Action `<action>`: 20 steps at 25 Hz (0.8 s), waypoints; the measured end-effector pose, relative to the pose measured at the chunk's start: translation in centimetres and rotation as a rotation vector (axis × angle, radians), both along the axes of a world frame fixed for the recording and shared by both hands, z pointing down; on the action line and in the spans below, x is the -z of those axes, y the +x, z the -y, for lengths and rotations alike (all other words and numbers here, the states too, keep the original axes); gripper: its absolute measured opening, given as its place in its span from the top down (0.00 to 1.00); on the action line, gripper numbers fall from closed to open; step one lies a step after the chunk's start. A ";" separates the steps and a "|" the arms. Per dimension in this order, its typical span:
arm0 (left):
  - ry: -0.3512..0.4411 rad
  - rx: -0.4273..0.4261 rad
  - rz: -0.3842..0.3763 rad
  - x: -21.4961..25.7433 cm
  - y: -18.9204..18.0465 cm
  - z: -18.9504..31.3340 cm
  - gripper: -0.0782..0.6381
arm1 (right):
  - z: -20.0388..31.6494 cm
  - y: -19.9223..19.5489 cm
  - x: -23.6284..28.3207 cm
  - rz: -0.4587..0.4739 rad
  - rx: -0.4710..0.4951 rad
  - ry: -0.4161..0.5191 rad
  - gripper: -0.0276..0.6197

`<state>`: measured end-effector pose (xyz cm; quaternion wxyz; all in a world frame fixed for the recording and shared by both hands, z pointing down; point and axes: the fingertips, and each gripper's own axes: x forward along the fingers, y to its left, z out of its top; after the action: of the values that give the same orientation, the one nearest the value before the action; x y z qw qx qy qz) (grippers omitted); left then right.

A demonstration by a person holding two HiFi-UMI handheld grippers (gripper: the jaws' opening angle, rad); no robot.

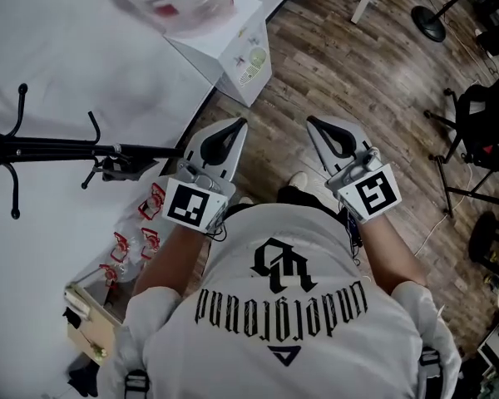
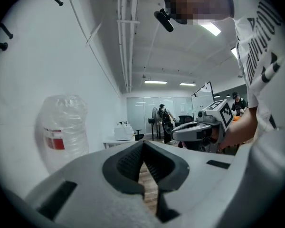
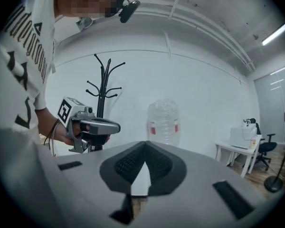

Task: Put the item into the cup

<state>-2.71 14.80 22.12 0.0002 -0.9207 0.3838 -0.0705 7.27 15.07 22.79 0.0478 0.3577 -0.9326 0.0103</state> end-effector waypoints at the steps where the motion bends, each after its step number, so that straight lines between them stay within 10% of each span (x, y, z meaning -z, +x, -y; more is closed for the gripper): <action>1: -0.001 -0.005 -0.002 0.2 -0.7 -0.5 0.88 | -0.6 -0.5 0.3 0.000 -0.005 0.011 0.95; 20: 0.028 -0.097 -0.029 2.4 -15.4 -14.1 0.88 | -15.8 -12.2 2.7 -0.017 -0.104 0.070 0.95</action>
<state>-18.10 28.85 19.72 0.0109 -0.9391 0.3395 -0.0518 -4.92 30.89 20.05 0.0424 0.4072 -0.9121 -0.0227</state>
